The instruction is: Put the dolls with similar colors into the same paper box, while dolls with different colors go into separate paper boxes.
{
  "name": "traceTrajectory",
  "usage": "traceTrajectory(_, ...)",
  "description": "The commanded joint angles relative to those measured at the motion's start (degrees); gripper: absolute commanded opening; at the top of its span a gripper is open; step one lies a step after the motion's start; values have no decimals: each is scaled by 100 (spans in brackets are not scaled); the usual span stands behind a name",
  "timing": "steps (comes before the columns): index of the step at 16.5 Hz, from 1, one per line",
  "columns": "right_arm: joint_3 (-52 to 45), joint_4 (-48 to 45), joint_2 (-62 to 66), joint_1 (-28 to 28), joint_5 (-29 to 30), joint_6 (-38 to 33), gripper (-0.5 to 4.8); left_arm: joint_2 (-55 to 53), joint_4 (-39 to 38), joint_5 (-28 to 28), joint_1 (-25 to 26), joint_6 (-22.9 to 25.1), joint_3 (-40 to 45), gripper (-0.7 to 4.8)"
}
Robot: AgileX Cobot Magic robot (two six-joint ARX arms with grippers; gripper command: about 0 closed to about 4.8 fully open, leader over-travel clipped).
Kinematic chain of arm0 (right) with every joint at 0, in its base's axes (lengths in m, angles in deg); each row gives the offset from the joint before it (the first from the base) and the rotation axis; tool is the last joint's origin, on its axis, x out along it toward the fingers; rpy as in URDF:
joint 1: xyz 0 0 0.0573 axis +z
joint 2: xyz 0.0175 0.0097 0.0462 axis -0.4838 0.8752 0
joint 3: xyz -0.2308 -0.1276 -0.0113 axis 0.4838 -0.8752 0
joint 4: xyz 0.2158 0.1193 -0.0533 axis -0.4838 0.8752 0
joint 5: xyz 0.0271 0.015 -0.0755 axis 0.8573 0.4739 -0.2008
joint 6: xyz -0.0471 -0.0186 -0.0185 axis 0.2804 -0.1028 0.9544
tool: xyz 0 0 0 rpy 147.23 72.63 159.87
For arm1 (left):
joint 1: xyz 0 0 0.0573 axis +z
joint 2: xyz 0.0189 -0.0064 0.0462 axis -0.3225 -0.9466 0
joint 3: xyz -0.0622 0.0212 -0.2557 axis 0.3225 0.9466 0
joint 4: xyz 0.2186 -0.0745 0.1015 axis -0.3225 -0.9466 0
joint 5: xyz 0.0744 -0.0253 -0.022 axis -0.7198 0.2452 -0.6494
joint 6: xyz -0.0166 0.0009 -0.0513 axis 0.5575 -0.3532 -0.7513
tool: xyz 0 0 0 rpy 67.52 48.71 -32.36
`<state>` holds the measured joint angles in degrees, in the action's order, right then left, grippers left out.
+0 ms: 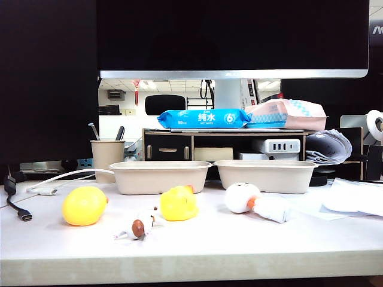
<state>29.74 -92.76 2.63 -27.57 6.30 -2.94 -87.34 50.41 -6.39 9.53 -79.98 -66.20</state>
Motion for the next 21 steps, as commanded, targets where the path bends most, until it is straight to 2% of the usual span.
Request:
traceTrajectory(1, 826, 509, 330, 83, 535, -625, 27, 17, 4, 15, -44, 24, 4, -5)
traceTrajectory(3, 1349, 570, 1154, 308, 973, -501, 26, 17, 7, 13, -44, 22, 4, -5)
traceTrajectory(5, 2006, 570, 2457, 782, 1104, 109, 27, 17, 7, 9, -72, 22, 4, -5)
traceTrajectory(6, 2590, 579, 3609, 1311, 1106, 743, 26, 17, 15, 9, -208, 24, 7, -5)
traceTrajectory(8, 3742, 933, 5613, 2304, 1244, 1121, 26, 20, 81, 11, -688, 24, 4, -5)
traceTrajectory(10, 4509, 1471, 6808, 2920, 1331, 1569, 26, 28, 103, 13, -973, 24, 4, -5)
traceTrajectory(11, 4962, 1838, 7545, 3320, 1073, 1843, 26, 61, 94, 11, -1117, 22, 4, -5)
traceTrajectory(14, 5713, 2640, 8675, 4076, 962, 2409, 33, 203, 74, 20, -1464, 22, 4, -5)
traceTrajectory(15, 5882, 2787, 8937, 4286, 852, 2581, 85, 262, 79, 26, -1550, 22, 4, -5)
traceTrajectory(17, 6057, 2811, 9320, 4649, 173, 2761, 284, 396, 90, 31, -1624, 22, 4, -5)
traceTrajectory(19, 6216, 2730, 9676, 4885, -369, 2774, 441, 426, 96, 28, -1626, 22, 4, -5)
traceTrajectory(20, 6334, 2677, 9925, 4937, -385, 2905, 479, 426, 96, 28, -1626, 22, 4, -5)
traceTrajectory(21, 6398, 2557, 10074, 4990, -540, 2918, 479, 426, 94, 26, -1626, 22, 4, -5)
